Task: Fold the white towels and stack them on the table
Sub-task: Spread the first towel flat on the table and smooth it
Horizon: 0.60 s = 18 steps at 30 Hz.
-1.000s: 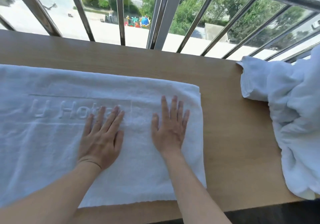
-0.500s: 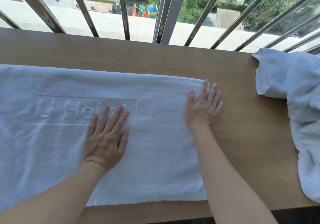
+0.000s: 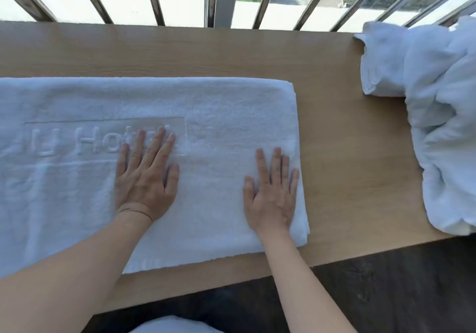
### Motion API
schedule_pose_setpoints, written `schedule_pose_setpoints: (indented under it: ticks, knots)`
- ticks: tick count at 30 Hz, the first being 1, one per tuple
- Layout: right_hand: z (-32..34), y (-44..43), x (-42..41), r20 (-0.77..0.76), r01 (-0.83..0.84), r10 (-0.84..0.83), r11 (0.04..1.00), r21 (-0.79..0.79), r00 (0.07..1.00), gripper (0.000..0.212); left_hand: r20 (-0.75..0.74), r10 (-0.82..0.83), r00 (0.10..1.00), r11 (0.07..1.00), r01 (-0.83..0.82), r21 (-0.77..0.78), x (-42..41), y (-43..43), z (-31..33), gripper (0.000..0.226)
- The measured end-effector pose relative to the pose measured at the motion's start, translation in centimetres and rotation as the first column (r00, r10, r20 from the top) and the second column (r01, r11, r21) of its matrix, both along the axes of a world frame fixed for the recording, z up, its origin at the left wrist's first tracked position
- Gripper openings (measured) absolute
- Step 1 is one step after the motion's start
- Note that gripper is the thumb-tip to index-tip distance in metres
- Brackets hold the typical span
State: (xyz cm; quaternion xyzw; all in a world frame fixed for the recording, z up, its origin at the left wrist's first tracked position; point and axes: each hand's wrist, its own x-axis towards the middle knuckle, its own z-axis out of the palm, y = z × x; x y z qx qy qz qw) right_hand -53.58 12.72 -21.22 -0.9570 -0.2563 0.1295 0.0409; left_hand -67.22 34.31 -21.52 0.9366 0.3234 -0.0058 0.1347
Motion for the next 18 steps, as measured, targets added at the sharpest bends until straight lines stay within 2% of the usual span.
schedule_pose_setpoints:
  ticks: [5, 7, 10, 13, 15, 18]
  knots:
    - [1.0, -0.2, 0.8, 0.012, 0.270, -0.270, 0.963, -0.021, 0.963, 0.061, -0.022, -0.009, 1.000, 1.000, 0.008, -0.026, 0.7, -0.2, 0.3, 0.064]
    - [1.7, 1.6, -1.1, 0.048, 0.244, -0.245, 0.969, 0.028, 0.968, 0.062, -0.028, -0.019, 0.999, 0.999, 0.017, -0.048, 0.6, -0.3, 0.7, 0.065]
    - [2.0, 5.1, -6.4, 0.016, 0.115, -0.119, 0.984, 0.136, 0.993, 0.063, -0.015, -0.043, 0.999, 0.992, 0.041, -0.118, 0.5, -0.2, 1.5, 0.062]
    - [1.3, 8.9, -10.8, -0.082, 0.256, -0.247, 0.958, 0.128, 0.966, 0.062, 0.115, -0.045, 0.992, 0.961, 0.075, -0.266, -0.2, 0.1, 2.5, 0.056]
    - [1.2, 11.0, -12.4, -0.093, 0.315, -0.305, 0.940, 0.131, 0.948, 0.061, 0.201, -0.063, 0.978, 0.931, 0.130, -0.340, -2.3, 0.7, 3.0, 0.055]
    - [1.3, 14.2, -14.7, -0.055, 0.179, -0.171, 0.960, 0.213, 0.984, 0.059, 0.141, -0.116, 0.983, 0.961, 0.148, -0.236, -8.3, 3.2, 2.5, 0.056]
